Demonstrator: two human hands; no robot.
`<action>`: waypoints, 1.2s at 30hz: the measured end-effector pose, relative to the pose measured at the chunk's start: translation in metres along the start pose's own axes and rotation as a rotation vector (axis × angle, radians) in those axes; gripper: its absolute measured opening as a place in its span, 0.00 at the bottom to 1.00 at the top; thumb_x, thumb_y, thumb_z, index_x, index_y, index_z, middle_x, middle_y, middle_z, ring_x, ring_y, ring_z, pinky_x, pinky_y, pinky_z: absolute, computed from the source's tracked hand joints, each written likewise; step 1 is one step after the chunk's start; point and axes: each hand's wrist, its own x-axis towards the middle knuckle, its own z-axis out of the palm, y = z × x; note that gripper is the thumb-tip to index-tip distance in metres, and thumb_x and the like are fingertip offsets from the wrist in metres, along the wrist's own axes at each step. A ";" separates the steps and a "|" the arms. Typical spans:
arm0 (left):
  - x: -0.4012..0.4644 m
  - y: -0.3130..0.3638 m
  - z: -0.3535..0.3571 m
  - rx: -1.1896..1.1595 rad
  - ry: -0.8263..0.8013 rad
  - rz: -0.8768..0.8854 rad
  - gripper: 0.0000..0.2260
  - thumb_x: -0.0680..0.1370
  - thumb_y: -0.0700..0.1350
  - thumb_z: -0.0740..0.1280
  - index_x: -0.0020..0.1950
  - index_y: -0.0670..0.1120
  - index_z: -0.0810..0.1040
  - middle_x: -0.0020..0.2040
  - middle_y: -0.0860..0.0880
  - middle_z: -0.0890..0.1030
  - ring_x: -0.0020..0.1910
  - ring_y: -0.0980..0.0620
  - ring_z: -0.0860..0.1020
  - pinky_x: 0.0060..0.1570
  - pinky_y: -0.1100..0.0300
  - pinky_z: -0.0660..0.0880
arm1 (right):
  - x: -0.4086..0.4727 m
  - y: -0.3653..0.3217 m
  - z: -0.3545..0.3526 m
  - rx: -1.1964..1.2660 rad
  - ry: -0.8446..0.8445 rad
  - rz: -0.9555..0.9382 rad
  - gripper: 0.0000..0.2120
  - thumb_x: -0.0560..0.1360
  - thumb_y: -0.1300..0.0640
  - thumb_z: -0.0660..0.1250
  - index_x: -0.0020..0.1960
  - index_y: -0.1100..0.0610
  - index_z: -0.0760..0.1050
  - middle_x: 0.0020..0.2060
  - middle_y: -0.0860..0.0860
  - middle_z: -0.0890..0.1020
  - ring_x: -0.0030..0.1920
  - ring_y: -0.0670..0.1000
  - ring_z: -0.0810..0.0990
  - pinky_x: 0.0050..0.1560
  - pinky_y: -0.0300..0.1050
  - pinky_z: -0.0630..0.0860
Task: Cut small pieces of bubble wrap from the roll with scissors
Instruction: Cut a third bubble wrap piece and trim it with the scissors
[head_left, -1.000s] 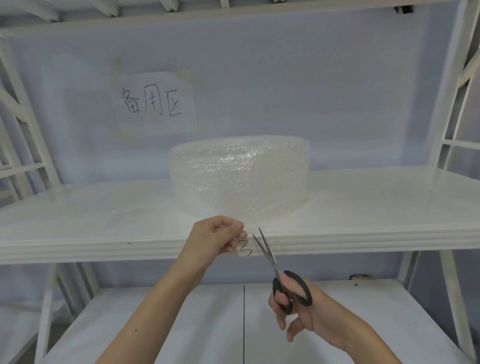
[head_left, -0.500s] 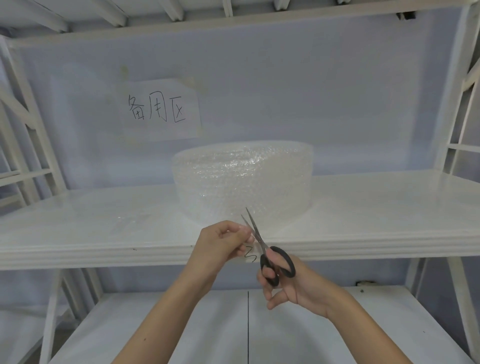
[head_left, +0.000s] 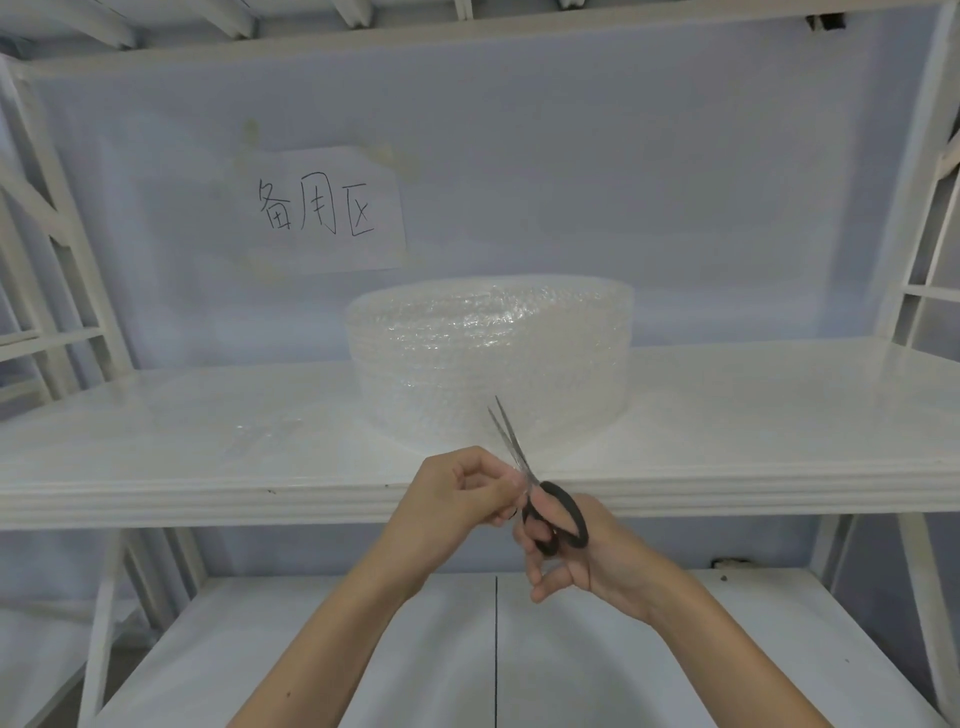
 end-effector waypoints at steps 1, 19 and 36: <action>0.000 0.002 -0.001 0.012 -0.005 0.008 0.05 0.77 0.41 0.71 0.45 0.39 0.82 0.35 0.48 0.84 0.33 0.56 0.78 0.40 0.63 0.77 | 0.001 -0.002 0.001 -0.018 0.007 -0.014 0.19 0.68 0.40 0.69 0.34 0.56 0.73 0.31 0.52 0.73 0.28 0.52 0.75 0.31 0.46 0.79; 0.026 0.026 -0.009 0.192 0.210 0.126 0.13 0.80 0.50 0.66 0.44 0.42 0.82 0.32 0.52 0.81 0.31 0.54 0.79 0.40 0.55 0.80 | 0.006 0.002 0.000 -0.034 0.066 -0.050 0.17 0.72 0.48 0.67 0.28 0.54 0.71 0.32 0.53 0.73 0.28 0.51 0.74 0.29 0.44 0.78; 0.025 0.022 0.002 0.040 0.157 0.122 0.12 0.82 0.43 0.64 0.41 0.41 0.81 0.28 0.52 0.77 0.28 0.55 0.75 0.34 0.64 0.77 | 0.009 -0.012 -0.002 -0.057 0.005 -0.047 0.19 0.73 0.44 0.65 0.34 0.57 0.68 0.32 0.50 0.73 0.27 0.52 0.74 0.23 0.41 0.75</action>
